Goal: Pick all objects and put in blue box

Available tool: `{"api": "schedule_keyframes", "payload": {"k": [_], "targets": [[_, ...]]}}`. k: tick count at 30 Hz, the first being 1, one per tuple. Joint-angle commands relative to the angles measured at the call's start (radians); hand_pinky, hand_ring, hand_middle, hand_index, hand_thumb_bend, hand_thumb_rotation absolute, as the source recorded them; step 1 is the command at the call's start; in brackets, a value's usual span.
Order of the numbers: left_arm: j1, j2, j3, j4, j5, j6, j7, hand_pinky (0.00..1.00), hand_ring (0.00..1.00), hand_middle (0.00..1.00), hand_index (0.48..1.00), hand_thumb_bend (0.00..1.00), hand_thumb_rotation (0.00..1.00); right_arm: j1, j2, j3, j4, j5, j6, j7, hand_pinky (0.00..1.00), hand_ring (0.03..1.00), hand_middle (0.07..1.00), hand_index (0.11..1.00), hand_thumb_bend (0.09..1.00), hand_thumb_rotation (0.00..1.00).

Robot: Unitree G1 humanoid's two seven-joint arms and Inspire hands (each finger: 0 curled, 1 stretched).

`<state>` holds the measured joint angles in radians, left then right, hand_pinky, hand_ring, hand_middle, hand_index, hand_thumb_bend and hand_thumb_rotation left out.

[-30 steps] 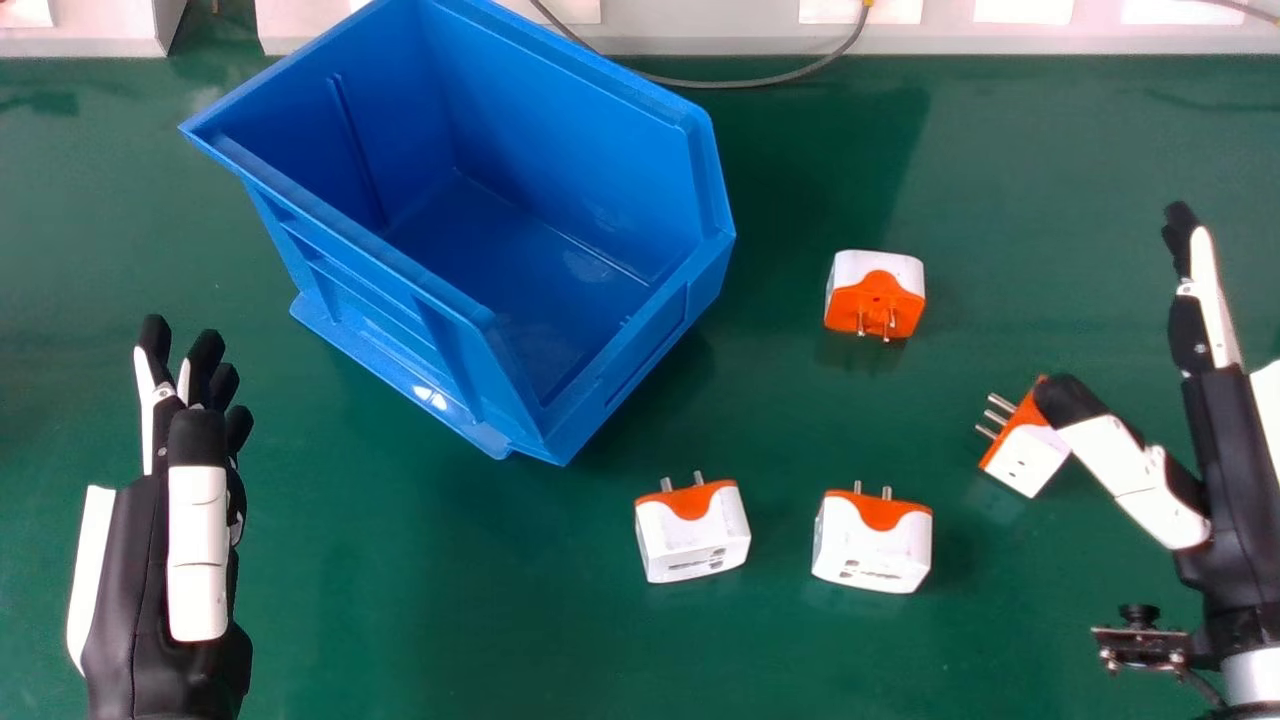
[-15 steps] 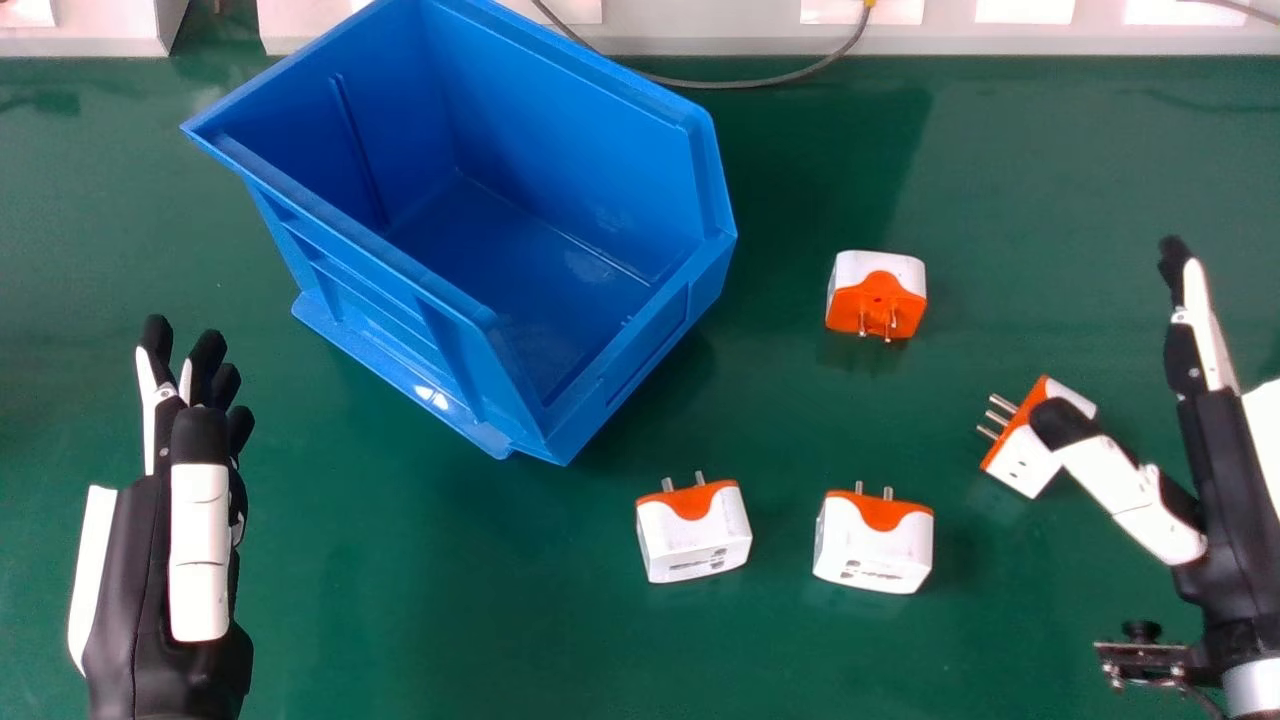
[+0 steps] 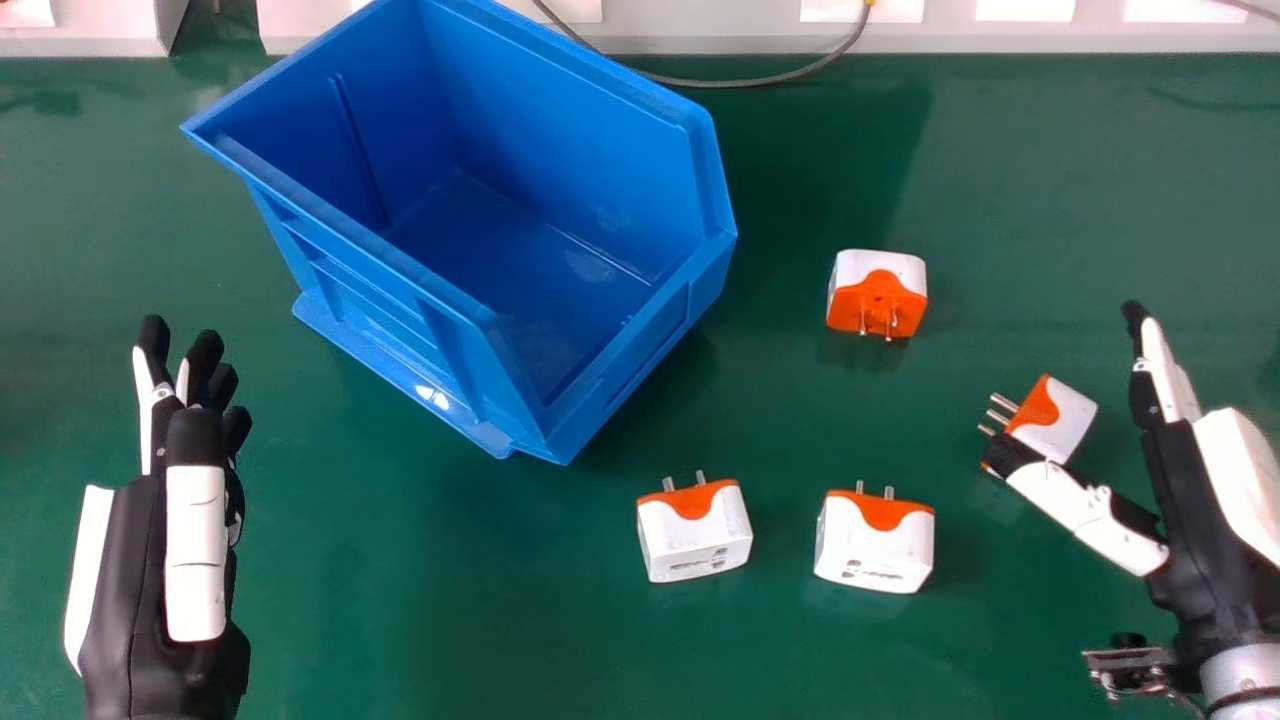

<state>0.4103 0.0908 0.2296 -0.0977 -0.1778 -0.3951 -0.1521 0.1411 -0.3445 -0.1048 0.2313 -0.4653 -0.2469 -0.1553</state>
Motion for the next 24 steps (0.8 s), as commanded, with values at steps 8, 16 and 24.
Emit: {"api": "schedule_keyframes", "payload": {"k": [8, 16, 24], "targets": [[-0.005, 0.006, 0.013, -0.028, -0.004, -0.001, 0.000, 1.00, 1.00, 1.00, 1.000, 0.89, 1.00, -0.081, -0.084, 0.028, 0.089, -0.030, 0.032, -0.010, 0.86, 0.977, 1.000, 0.998, 0.744, 0.87], [-0.003, 0.008, 0.014, -0.040, 0.000, 0.006, 0.000, 1.00, 1.00, 1.00, 1.000, 0.89, 1.00, -0.131, -0.172, 0.071, 0.134, -0.048, 0.092, 0.037, 0.91, 0.993, 1.000, 1.000, 0.763, 0.86], [-0.001, 0.009, 0.018, -0.045, -0.002, 0.004, -0.003, 1.00, 1.00, 1.00, 1.000, 0.88, 1.00, -0.170, -0.253, 0.108, 0.162, -0.085, 0.134, 0.075, 0.92, 0.983, 1.000, 0.993, 0.789, 0.83]]}}
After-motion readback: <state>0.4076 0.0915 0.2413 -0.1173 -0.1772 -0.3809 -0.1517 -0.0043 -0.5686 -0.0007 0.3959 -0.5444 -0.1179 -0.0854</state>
